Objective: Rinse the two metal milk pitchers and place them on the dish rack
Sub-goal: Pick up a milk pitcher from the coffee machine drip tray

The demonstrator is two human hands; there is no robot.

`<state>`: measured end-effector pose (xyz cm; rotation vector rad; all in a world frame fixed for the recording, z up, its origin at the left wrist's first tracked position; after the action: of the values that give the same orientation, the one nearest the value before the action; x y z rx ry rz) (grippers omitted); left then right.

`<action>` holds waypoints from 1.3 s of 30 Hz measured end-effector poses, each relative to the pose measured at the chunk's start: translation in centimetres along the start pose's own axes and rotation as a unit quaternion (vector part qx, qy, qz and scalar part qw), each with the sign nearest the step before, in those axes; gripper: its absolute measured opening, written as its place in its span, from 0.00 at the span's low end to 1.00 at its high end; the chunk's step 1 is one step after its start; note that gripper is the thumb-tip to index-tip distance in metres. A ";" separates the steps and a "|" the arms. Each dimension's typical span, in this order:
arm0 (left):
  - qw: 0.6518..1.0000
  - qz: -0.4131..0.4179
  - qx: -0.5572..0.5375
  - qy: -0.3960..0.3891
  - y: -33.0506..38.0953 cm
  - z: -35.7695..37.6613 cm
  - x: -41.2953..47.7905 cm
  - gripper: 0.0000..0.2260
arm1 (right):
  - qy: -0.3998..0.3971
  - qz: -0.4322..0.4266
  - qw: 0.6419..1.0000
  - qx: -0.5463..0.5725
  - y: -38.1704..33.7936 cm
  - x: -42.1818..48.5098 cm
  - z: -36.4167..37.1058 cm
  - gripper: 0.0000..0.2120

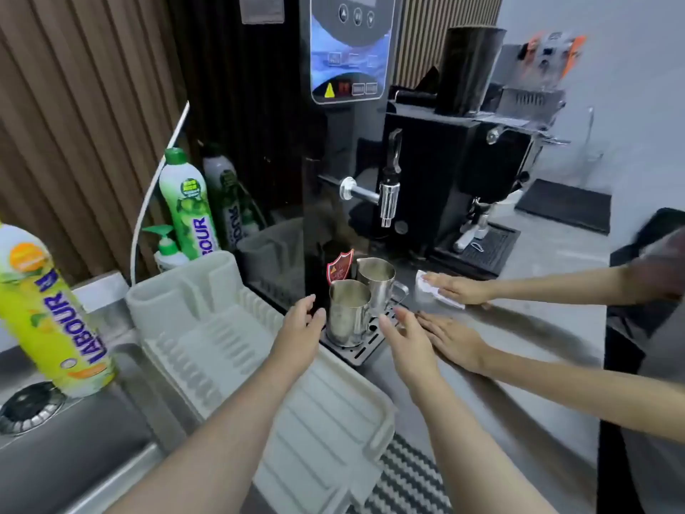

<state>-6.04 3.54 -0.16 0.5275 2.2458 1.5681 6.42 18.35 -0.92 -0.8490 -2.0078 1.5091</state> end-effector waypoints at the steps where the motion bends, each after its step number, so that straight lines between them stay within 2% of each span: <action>1: 1.000 -0.021 -0.016 -0.009 0.0 0.6 0.3 0.22 | -0.017 0.014 1.000 0.010 0.2 0.4 0.4 0.22; 4: 0.998 -0.038 -0.043 -0.026 -0.6 1.7 1.3 0.22 | -0.074 0.031 0.997 0.015 0.4 0.9 1.7 0.15; 9: 0.999 -0.002 -0.048 -0.025 0.0 1.1 -0.3 0.19 | -0.103 0.016 0.989 0.108 -0.8 0.0 2.2 0.12; 13: 0.996 0.069 -0.059 0.011 0.6 -3.7 -4.3 0.16 | -0.148 -0.023 0.984 0.096 -3.6 -2.8 3.1 0.13; 16: 0.993 0.074 -0.086 0.039 -0.8 -8.4 -8.2 0.15 | -0.225 -0.034 0.969 0.091 -5.8 -6.3 6.2 0.14; 20: 0.984 0.041 -0.135 0.111 -4.3 -15.4 -14.6 0.18 | -0.339 -0.053 0.936 0.077 -8.4 -12.2 12.4 0.13; 24: 0.969 0.018 -0.147 0.198 -7.4 -22.4 -21.6 0.24 | -0.414 -0.099 0.903 0.056 -10.6 -18.5 19.1 0.11; 26: 0.959 0.010 -0.138 0.246 -9.0 -25.6 -25.2 0.22 | -0.465 -0.120 0.874 0.071 -11.5 -22.3 22.7 0.08; 32: 0.947 -0.024 -0.109 0.302 -13.5 -30.7 -32.6 0.18 | -0.471 -0.134 0.872 0.024 -10.6 -28.9 29.5 0.19; 36: 0.948 -0.040 -0.139 0.285 -16.1 -33.0 -33.6 0.12 | -0.469 -0.113 0.876 -0.009 -9.5 -30.4 31.1 0.19; 39: 0.931 -0.088 -0.159 0.316 -18.7 -35.9 -31.1 0.03 | -0.468 -0.084 0.880 0.001 -8.8 -30.8 31.8 0.17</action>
<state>1.76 -46.75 -3.82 -0.3141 2.2817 2.1635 3.75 -26.73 -1.57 0.1544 -2.6070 2.0312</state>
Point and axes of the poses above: each hand's wrist, its own x-axis towards the middle knuckle, its own z-axis out of the palm, y = z × x, the point moved 7 cm from there along x, towards the middle knuckle, and after that the axes turned 3 degrees about -z, right-handed, at the moved point
